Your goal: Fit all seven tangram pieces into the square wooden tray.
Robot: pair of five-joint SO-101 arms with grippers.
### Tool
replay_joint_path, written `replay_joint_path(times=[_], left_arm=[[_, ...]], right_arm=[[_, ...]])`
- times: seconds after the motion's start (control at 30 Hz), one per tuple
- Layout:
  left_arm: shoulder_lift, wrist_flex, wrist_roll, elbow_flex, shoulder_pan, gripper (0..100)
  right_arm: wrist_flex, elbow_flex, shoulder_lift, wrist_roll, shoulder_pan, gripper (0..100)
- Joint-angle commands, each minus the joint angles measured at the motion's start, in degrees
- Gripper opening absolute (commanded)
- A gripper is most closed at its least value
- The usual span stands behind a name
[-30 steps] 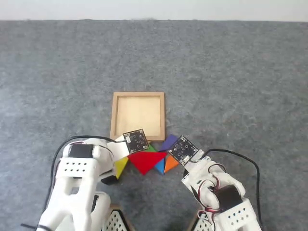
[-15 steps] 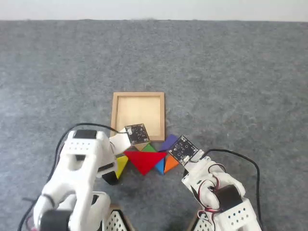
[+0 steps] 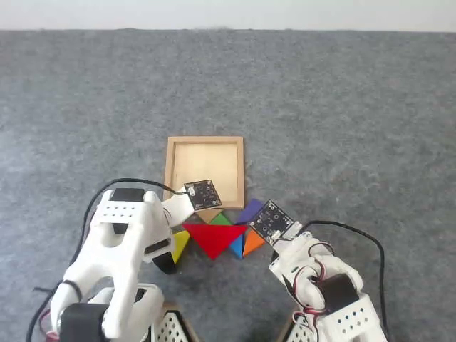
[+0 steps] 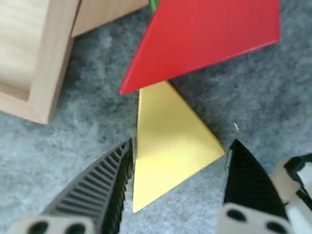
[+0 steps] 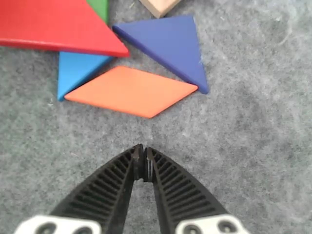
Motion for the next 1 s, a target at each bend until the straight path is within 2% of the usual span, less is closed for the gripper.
replay_joint_path(times=[0.0, 0.27, 0.6, 0.97], left_arm=[[0.18, 0.53, 0.44, -2.24, 0.26, 30], [-0.09, -0.97, 0.62, -1.01, 0.26, 30], [-12.66, -3.87, 1.41, 6.29, 0.0, 30], [-10.02, -4.57, -0.62, 4.97, -0.18, 30]], right_arm=[[0.13, 0.97, -1.1, -0.53, -0.4, 0.8], [0.13, 0.97, -1.1, -0.53, -0.4, 0.8], [0.13, 0.97, -1.1, -0.53, -0.4, 0.8], [0.13, 0.97, -1.1, -0.53, -0.4, 0.8]])
